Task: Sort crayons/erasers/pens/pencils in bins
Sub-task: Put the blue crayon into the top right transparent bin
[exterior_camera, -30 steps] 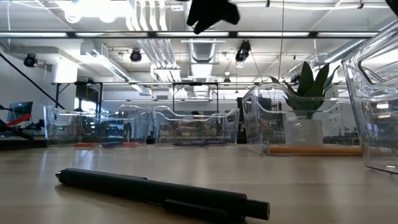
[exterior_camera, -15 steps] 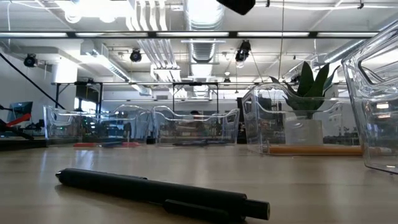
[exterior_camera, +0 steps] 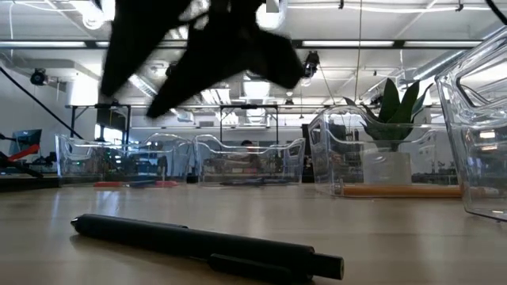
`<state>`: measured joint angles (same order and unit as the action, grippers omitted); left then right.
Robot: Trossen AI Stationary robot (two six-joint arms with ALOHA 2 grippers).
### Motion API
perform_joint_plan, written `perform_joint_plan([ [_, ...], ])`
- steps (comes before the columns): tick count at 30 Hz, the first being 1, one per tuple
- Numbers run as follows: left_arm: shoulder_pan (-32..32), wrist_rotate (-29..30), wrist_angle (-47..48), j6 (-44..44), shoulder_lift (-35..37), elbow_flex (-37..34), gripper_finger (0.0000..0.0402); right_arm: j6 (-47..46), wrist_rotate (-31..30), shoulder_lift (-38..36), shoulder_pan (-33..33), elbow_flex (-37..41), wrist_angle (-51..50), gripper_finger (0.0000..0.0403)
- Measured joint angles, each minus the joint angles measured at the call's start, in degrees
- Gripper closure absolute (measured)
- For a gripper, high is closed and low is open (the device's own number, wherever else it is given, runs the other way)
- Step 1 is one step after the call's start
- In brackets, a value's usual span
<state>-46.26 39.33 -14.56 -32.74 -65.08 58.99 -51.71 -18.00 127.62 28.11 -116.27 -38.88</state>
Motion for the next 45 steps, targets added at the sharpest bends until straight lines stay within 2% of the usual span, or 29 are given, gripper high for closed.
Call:
perform_joint_plan([
  [5, -0.04, -0.07, -0.17, -2.51, 0.04, -0.05, 0.0260, -0.38, 0.41, 6.52, -0.64, -7.44, -8.19, 0.0273],
  [10, -0.09, -0.10, 0.00, -2.96, -0.02, -0.03, 0.0260, 0.50, 3.67, 11.27, -1.13, -13.24, -11.62, 0.0273],
  [14, -0.11, -0.17, -0.01, -2.99, -0.02, -0.05, 0.0260, 1.34, 4.05, 13.27, -1.35, -16.13, -13.08, 0.0273],
  [33, -0.31, -0.24, 0.10, -2.94, 0.06, -0.09, 0.0260, 1.34, 3.89, 13.39, -3.03, -13.75, -13.61, 0.0273],
  [45, -0.31, -0.70, 0.12, -2.92, 0.06, -0.20, 0.0260, 1.23, 6.30, 13.33, -2.92, -13.61, -13.41, 0.0273],
])
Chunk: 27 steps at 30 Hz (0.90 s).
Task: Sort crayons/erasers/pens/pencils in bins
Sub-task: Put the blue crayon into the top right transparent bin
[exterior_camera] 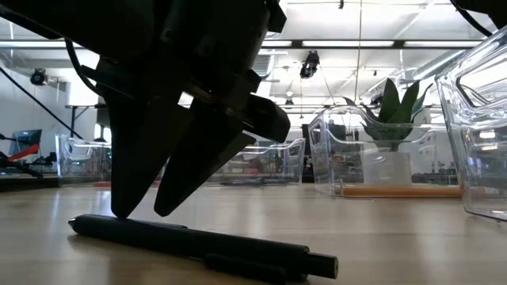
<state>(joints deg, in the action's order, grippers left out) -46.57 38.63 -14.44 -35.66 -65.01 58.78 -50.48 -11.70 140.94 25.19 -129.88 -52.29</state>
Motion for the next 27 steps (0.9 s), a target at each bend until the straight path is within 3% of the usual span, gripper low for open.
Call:
perform_joint_plan([
  [27, 0.02, 0.04, 0.00, 0.04, 0.00, -0.11, 0.0260, 0.98, 0.30, -0.15, 1.16, 0.00, -0.18, 0.0273],
])
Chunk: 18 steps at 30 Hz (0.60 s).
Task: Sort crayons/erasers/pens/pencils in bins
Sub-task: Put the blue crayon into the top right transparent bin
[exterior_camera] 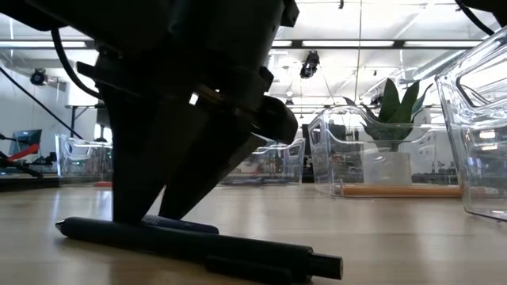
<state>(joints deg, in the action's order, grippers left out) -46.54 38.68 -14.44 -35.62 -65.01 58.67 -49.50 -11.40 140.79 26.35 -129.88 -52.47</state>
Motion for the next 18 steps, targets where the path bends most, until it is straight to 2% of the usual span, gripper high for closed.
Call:
perform_joint_plan([
  [10, 0.00, 0.02, 0.45, 0.00, 0.00, -0.02, 0.0260, -3.70, 0.00, 0.00, -1.03, 0.22, -2.70, 0.0279],
  [18, 0.00, 0.04, 0.44, 0.01, 0.00, -0.04, 0.0260, -4.48, 0.72, -0.28, -1.37, 1.63, -3.91, 0.0337],
])
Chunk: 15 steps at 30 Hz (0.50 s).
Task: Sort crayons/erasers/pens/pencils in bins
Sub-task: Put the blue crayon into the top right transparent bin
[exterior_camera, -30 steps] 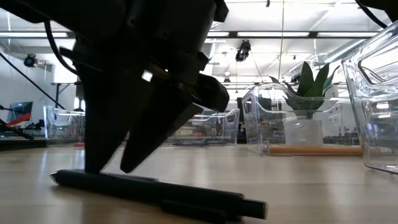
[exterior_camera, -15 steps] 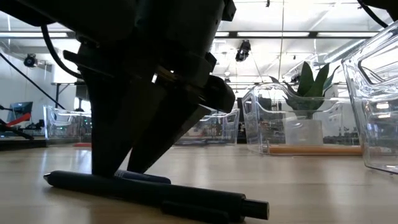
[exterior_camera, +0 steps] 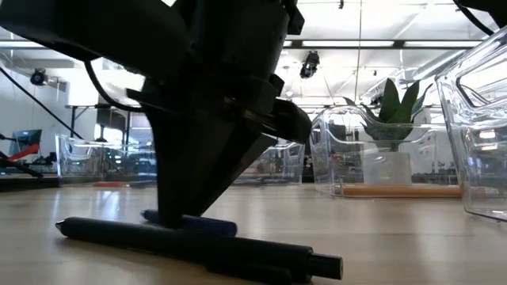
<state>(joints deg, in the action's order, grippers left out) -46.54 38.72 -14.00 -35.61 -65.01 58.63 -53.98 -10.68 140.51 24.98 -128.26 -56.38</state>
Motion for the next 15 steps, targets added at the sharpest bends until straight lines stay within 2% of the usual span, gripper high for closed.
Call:
perform_joint_plan([
  [5, 0.02, 0.00, 0.00, 0.05, 0.00, 0.00, 0.0260, 1.07, -0.04, -0.11, -0.01, 1.27, 0.13, 0.0383],
  [15, -0.02, -0.45, -0.02, 0.01, 0.00, 0.00, 0.0260, 6.89, 2.49, 0.08, -0.84, -1.75, -1.73, 0.0390],
])
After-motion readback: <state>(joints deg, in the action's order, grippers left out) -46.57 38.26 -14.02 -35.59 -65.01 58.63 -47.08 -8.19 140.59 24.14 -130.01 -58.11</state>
